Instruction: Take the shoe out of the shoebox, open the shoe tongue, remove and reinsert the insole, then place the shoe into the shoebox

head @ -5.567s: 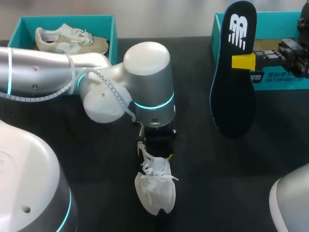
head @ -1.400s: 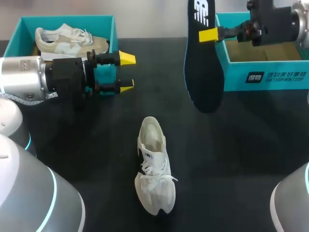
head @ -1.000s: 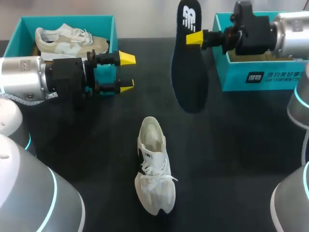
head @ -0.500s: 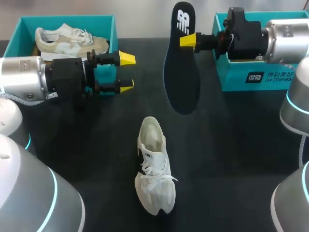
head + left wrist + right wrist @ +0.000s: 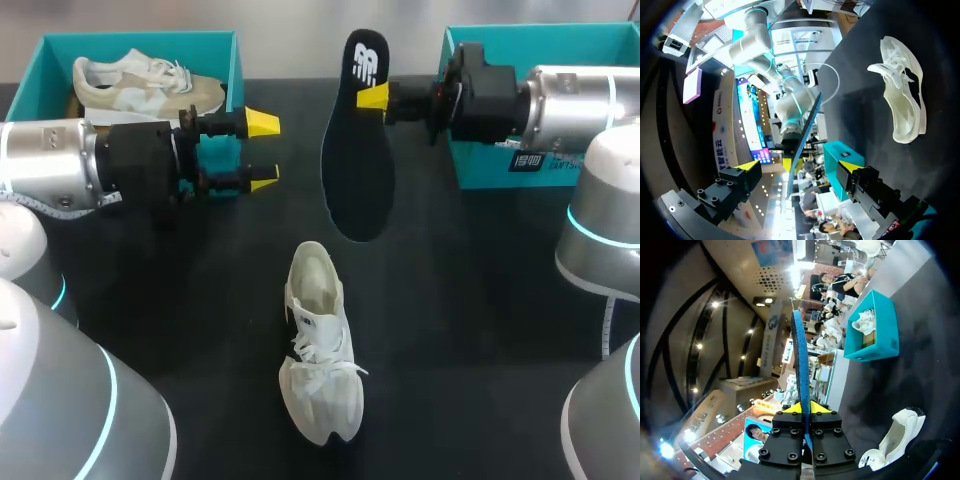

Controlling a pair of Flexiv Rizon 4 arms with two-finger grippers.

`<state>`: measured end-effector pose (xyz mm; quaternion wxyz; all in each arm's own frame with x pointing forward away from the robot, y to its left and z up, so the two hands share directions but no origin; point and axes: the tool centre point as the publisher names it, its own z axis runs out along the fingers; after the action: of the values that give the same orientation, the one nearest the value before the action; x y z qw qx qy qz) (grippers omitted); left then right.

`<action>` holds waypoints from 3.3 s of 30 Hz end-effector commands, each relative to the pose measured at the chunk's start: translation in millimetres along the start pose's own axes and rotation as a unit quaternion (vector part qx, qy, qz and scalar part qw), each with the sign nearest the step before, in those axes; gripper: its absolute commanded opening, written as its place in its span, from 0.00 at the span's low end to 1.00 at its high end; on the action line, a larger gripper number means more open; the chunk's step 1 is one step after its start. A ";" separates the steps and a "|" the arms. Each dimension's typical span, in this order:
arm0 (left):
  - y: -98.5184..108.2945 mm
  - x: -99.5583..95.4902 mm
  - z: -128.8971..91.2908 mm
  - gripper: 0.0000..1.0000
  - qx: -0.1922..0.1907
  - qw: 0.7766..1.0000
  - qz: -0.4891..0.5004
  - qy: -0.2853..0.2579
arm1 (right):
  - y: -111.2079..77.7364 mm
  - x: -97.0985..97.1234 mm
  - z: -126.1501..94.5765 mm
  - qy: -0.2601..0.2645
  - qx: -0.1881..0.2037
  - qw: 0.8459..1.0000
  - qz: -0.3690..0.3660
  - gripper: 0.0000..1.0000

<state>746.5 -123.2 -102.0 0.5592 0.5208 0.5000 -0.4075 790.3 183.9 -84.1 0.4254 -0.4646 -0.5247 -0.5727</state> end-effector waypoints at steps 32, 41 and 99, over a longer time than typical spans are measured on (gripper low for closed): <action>22.1 34.3 22.3 1.00 -0.001 1.000 -0.021 0.020 | 15.2 -32.7 56.0 -0.053 0.016 0.991 0.119 0.00; 23.3 44.7 24.2 0.92 -0.004 0.999 -0.033 0.031 | 17.7 -46.8 65.2 -0.070 0.020 0.988 0.134 0.00; 25.8 39.7 -9.2 0.00 -0.010 0.989 -0.145 0.037 | -4.7 -41.1 31.7 -0.066 -0.012 0.988 0.138 1.00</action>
<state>784.0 -124.5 -139.9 0.4909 0.4543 0.5864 -0.4569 805.9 223.2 -125.5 0.4631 -0.5703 -0.4769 -0.4826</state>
